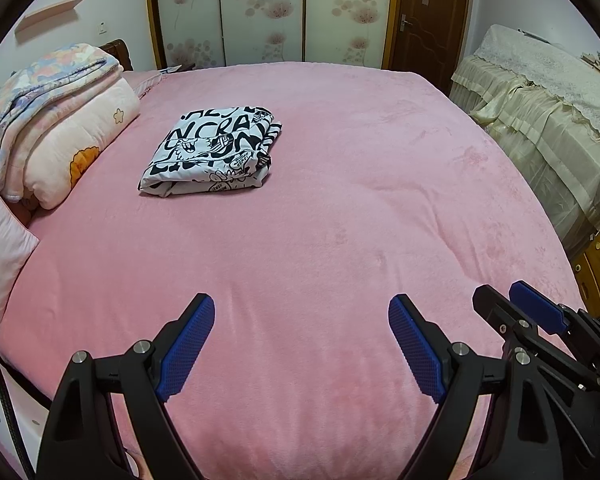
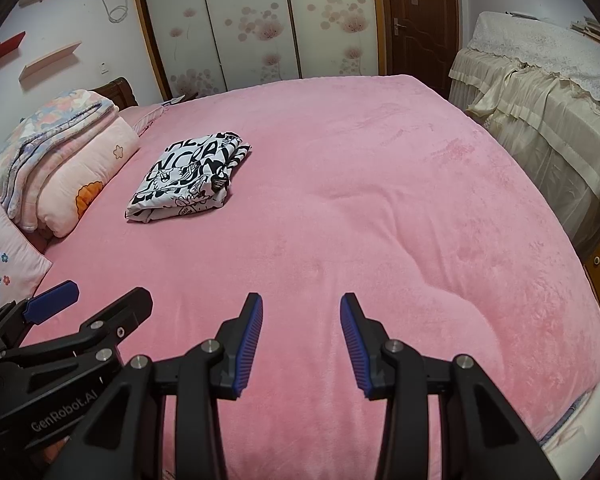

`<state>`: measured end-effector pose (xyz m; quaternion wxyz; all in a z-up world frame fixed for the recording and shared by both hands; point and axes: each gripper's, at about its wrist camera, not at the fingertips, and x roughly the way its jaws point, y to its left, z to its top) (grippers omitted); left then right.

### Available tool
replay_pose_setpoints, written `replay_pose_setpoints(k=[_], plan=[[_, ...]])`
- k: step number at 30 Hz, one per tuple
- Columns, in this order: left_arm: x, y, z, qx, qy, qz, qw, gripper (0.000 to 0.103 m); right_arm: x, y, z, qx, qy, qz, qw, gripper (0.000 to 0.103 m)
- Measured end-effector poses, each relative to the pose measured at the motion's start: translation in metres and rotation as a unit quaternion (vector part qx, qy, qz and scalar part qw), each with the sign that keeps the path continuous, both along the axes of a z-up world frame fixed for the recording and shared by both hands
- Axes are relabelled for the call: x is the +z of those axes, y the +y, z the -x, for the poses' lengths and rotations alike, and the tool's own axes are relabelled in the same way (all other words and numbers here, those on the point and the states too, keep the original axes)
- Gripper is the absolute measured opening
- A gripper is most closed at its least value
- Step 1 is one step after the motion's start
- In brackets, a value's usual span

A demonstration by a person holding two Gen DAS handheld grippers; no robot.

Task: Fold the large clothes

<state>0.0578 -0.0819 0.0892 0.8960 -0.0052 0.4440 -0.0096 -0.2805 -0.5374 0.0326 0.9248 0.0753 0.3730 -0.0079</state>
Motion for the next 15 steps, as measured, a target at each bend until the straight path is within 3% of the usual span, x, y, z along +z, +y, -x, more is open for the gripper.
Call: replay_pose_setpoints(k=[15], plan=[[-0.0021, 0.0026, -0.0026, 0.002, 0.006, 0.000, 1.0000, 0.088, -0.0039, 0.0008, 0.0024, -0.001, 0.003, -0.001, 1.000, 0.041]])
